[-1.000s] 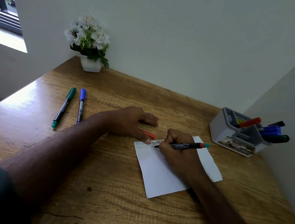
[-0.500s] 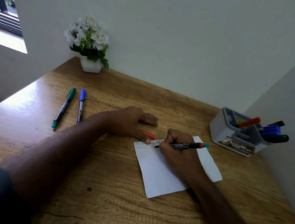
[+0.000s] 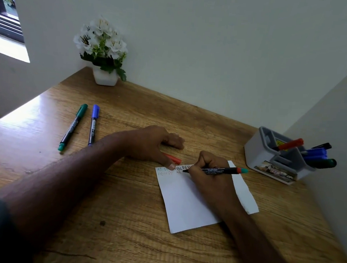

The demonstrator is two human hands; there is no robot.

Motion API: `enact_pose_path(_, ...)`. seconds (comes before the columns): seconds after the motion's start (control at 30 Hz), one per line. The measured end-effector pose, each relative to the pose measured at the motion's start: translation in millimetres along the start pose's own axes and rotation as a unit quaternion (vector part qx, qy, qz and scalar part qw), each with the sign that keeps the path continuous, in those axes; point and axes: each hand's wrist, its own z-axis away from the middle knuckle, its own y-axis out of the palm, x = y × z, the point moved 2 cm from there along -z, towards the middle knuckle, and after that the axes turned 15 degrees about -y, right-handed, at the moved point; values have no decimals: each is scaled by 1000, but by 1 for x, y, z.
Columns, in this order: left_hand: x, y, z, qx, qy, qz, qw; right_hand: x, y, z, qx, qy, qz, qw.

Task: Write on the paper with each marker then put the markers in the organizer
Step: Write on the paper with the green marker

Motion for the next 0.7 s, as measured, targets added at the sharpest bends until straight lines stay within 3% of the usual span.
enact_pose_path(0.7,-1,0,1,-1,1,-5,1000,-3,0,0,7,26,21,999)
